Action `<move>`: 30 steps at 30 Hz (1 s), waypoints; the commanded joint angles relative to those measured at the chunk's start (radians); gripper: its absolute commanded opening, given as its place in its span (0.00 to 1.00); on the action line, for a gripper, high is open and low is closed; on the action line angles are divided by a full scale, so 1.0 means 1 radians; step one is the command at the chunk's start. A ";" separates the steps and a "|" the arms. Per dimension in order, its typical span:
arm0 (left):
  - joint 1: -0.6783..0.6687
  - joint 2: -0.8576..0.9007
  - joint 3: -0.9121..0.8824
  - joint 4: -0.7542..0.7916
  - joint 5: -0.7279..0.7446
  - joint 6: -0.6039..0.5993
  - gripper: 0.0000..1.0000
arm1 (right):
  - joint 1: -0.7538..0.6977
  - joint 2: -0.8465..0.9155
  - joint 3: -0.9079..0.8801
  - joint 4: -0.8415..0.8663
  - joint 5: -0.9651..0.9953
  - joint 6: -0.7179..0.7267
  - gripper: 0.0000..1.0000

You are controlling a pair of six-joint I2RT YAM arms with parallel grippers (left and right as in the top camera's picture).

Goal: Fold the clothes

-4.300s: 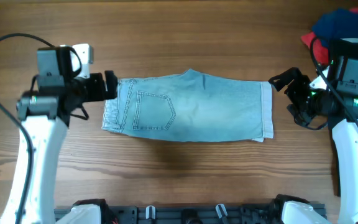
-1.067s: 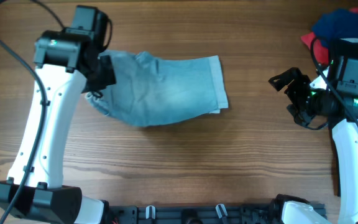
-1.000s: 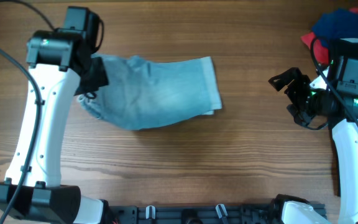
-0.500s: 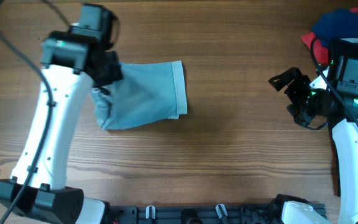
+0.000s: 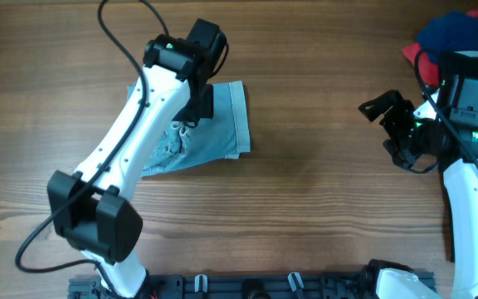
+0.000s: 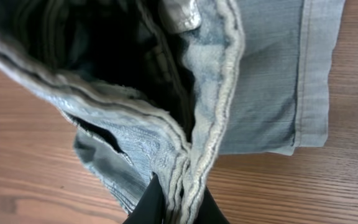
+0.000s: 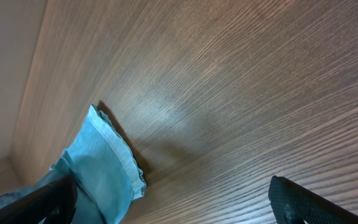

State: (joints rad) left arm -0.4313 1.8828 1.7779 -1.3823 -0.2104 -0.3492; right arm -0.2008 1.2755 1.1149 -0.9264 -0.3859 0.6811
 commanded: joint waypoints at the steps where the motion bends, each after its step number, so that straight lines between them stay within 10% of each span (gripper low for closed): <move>1: -0.005 0.047 0.022 0.033 0.061 0.036 0.04 | 0.005 0.005 -0.001 0.002 -0.011 0.010 1.00; 21: -0.017 0.128 0.021 0.179 0.383 0.372 0.06 | 0.005 0.005 -0.001 0.002 -0.011 0.011 1.00; 30: -0.066 0.140 0.021 0.209 0.382 0.372 0.31 | 0.005 0.005 -0.001 0.002 -0.011 0.011 1.00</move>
State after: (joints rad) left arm -0.4812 2.0121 1.7779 -1.1790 0.1341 0.0013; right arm -0.2008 1.2755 1.1149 -0.9260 -0.3859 0.6811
